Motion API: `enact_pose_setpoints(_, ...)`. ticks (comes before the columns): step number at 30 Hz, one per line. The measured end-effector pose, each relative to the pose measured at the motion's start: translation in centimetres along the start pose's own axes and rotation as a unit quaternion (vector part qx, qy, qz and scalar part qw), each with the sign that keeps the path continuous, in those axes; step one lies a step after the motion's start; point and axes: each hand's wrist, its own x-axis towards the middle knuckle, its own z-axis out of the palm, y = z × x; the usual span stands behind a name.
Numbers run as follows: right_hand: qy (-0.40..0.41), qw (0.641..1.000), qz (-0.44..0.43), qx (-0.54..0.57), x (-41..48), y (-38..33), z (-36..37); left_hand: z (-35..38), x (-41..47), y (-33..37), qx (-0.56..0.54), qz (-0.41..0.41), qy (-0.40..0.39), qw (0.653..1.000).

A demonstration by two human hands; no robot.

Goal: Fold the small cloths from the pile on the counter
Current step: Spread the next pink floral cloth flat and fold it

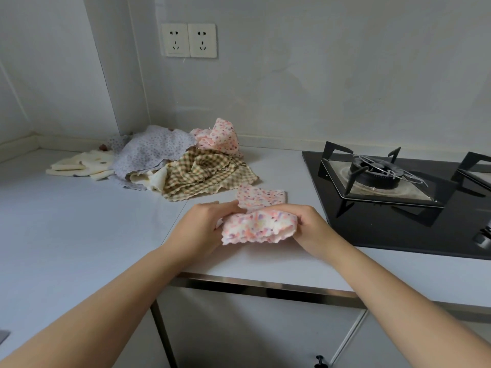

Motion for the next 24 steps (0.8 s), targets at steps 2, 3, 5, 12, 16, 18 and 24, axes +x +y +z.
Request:
enact_pose_setpoints(2, 0.024, 0.999, 0.015, 0.015, -0.3, -0.5, -0.1, -0.1, 0.1, 0.3, -0.019, -0.037, 0.01, 0.999)
enact_pose_setpoints(3, 0.046, 0.998, 0.023, 0.024, -0.3, -0.6, -0.2, -0.1, 0.2, 0.4, -0.016, -0.051, 0.012, 0.999)
enact_pose_setpoints(5, 0.08, 0.994, 0.059, 0.033, 0.0, -0.2, -0.4, -0.1, 0.5, 0.8, -0.037, -0.094, 0.012, 0.995)
enact_pose_setpoints(12, 0.14, 0.966, 0.216, 0.01, 3.1, 0.1, -0.6, 0.4, 4.8, 1.6, -0.017, -0.302, 0.013, 0.953)
enact_pose_setpoints(16, 0.138, 0.943, 0.266, -0.14, 4.3, -0.1, -0.5, 1.6, 7.2, 1.5, 0.072, -0.371, -0.032, 0.925)
enact_pose_setpoints(18, 0.136, 0.924, 0.281, -0.22, 4.5, 0.2, -0.3, 2.2, 7.4, 1.8, 0.099, -0.389, -0.036, 0.915)
enact_pose_setpoints(24, 0.096, 0.899, 0.272, -0.331, 4.6, 0.1, -0.1, 3.8, 6.2, 2.0, 0.28, -0.273, 0.003, 0.92)
